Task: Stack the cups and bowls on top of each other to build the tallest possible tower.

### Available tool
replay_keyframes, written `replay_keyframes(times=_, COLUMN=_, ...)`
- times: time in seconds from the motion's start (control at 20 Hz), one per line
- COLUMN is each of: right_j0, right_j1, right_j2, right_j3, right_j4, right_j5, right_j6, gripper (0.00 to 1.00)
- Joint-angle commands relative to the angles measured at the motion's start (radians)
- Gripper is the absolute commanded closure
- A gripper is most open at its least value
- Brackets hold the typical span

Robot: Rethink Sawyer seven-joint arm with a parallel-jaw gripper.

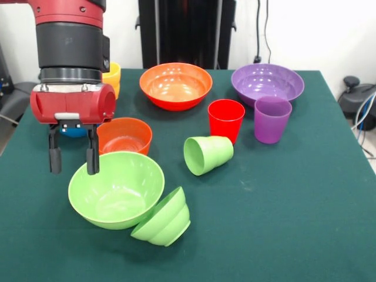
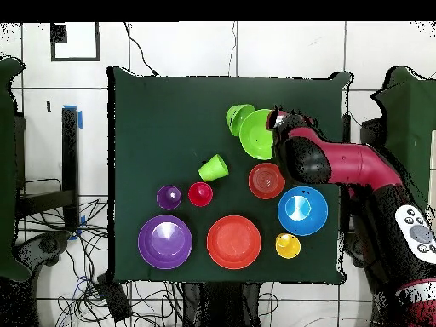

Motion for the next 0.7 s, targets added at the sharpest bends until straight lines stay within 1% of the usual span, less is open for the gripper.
replay_keyframes(times=0.05, right_j0=0.053, right_j1=0.065, right_j2=-0.037, right_j3=0.010, right_j4=-0.069, right_j5=-0.015, right_j6=-0.008, gripper=0.00)
replay_keyframes(times=0.25, right_j0=0.061, right_j1=0.072, right_j2=-0.043, right_j3=0.003, right_j4=-0.069, right_j5=-0.016, right_j6=-0.004, gripper=0.00)
replay_keyframes(times=0.35, right_j0=0.074, right_j1=0.075, right_j2=-0.054, right_j3=0.007, right_j4=-0.070, right_j5=-0.023, right_j6=0.009, gripper=0.00)
replay_keyframes(times=0.45, right_j0=0.100, right_j1=0.069, right_j2=-0.080, right_j3=0.012, right_j4=-0.067, right_j5=-0.031, right_j6=0.034, gripper=0.00)
replay_keyframes(times=0.6, right_j0=0.160, right_j1=0.080, right_j2=-0.148, right_j3=-0.009, right_j4=-0.075, right_j5=-0.082, right_j6=0.081, gripper=0.00)
replay_keyframes(times=0.7, right_j0=0.187, right_j1=0.086, right_j2=-0.179, right_j3=-0.017, right_j4=-0.068, right_j5=-0.103, right_j6=0.097, gripper=0.00)
